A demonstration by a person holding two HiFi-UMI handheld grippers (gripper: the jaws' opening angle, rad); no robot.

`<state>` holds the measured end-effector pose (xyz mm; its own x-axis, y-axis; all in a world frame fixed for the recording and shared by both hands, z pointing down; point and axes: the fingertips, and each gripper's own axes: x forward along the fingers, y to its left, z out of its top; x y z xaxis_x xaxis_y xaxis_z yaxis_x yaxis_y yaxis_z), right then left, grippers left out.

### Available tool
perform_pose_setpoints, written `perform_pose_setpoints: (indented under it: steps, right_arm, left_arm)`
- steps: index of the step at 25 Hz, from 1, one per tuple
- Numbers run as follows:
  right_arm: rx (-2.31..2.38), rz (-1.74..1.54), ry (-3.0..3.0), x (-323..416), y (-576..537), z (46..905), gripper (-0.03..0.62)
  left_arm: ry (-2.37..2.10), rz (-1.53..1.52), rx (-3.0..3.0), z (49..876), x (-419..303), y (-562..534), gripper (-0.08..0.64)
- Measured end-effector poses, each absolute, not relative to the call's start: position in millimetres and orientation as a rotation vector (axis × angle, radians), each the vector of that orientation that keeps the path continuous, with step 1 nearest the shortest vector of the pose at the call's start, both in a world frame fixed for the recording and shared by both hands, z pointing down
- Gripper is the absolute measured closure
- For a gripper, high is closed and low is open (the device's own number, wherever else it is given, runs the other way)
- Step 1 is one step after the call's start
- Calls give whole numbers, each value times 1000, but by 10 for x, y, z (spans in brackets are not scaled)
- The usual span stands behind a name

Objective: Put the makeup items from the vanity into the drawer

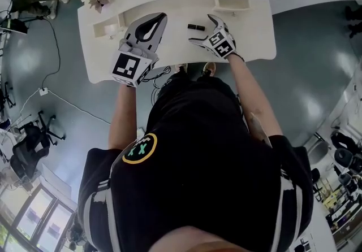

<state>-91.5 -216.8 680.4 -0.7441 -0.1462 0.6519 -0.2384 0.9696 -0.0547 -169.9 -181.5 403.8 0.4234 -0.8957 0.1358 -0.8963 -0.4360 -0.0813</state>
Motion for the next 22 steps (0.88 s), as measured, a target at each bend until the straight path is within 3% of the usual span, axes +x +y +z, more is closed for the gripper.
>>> perform_pose_setpoints:
  steps: [12, 16, 19, 22]
  right_arm:
    - [228, 110, -2358, -938, -2115, 6941, 13]
    - [194, 88, -2361, -918, -2119, 6909, 118]
    - [191, 53, -2367, -864, -2168, 6866, 278]
    - [151, 16, -2363, -867, -2157, 6831, 368]
  left_arm:
    - [-1667, 256, 2652, 4026, -1713, -1824, 538]
    - [-1668, 250, 2653, 4024, -1731, -1824, 538]
    - [-1666, 253, 2654, 4016, -1708, -1822, 538]
    - [-1664, 252, 2658, 4001, -1694, -1824, 538]
